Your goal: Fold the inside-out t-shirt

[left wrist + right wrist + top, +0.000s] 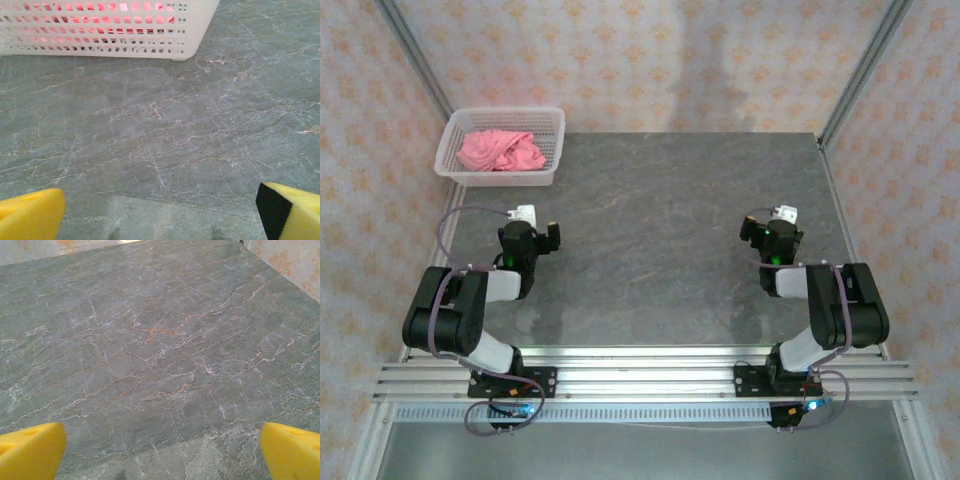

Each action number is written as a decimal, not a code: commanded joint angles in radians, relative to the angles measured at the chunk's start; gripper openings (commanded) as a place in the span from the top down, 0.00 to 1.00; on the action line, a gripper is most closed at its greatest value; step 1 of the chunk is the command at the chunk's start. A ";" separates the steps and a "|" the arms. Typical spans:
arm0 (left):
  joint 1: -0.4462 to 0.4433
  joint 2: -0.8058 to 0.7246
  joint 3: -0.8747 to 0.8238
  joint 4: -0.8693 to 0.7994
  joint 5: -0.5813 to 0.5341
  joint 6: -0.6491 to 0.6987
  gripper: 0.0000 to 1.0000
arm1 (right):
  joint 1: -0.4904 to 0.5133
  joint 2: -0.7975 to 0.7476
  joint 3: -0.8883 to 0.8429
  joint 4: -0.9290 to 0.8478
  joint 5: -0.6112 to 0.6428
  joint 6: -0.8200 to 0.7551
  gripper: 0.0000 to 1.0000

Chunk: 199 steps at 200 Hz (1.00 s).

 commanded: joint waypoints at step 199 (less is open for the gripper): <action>-0.003 -0.017 0.019 0.030 -0.015 0.011 0.00 | 0.075 -0.481 0.334 -0.906 0.071 0.429 0.06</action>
